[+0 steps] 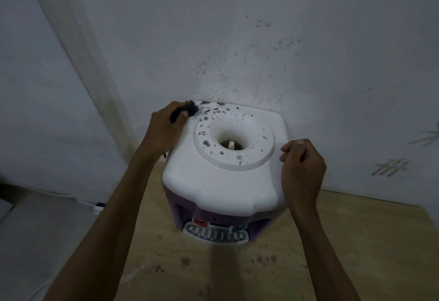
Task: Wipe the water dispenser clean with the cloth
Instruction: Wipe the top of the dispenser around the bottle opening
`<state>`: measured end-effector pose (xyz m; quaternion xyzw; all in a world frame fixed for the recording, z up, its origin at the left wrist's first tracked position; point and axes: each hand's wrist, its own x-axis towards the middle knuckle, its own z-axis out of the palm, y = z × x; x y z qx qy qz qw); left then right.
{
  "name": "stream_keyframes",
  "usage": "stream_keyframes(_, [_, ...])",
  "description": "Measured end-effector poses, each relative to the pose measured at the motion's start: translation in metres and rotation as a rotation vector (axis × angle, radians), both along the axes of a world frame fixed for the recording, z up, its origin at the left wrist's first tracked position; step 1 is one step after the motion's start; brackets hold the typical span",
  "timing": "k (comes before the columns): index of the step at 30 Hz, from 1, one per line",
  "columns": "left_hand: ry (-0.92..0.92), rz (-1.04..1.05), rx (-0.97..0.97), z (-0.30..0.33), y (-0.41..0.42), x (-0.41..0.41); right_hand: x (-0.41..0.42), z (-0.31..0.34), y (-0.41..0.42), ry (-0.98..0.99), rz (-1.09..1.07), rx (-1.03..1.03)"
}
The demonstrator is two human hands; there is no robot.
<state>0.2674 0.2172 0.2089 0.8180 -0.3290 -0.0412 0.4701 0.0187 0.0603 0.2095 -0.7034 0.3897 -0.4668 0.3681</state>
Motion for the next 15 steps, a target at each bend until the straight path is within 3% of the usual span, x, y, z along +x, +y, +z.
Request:
stream_keyframes(4, [-0.046,-0.024,-0.021,-0.004,0.042,-0.036,0.000,-0.001,-0.001,-0.001,0.001,0.001])
stream_keyframes(8, [0.020,-0.009,0.015,-0.014,0.087,-0.072,0.001,-0.001,-0.001,-0.005,0.008,-0.008])
stream_keyframes(10, [0.021,0.001,0.016,-0.015,0.085,-0.069,0.001,-0.001,-0.001,-0.002,0.011,-0.016])
stream_keyframes(15, [-0.188,-0.048,0.040,-0.006,0.028,-0.017,0.000,0.000,-0.001,-0.007,0.011,-0.014])
